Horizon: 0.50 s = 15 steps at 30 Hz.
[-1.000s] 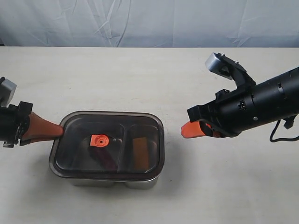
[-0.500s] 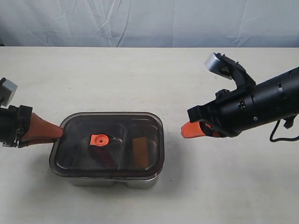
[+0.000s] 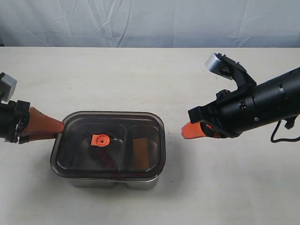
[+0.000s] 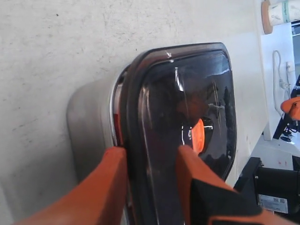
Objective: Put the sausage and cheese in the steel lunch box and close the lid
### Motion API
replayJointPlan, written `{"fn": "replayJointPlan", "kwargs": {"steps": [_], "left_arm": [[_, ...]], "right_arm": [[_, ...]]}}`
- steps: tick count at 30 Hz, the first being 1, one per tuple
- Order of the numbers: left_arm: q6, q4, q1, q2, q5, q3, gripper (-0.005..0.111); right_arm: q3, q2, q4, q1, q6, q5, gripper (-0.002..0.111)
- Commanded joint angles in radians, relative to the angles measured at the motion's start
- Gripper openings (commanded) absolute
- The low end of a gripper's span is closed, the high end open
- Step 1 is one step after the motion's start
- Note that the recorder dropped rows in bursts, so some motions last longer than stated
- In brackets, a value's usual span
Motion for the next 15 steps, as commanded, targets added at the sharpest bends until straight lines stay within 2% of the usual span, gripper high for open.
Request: {"fn": "replayJointPlan", "kwargs": {"steps": [1, 15], "left_arm": [[-0.006, 0.014, 0.005, 0.002, 0.043, -0.014, 0.035], [-0.019, 0.049, 0.008, 0.002, 0.008, -0.014, 0.035]], "right_arm": [[0.002, -0.004, -0.004, -0.005, -0.011, 0.008, -0.001], [0.002, -0.004, -0.015, -0.005, -0.011, 0.01, -0.001]]}}
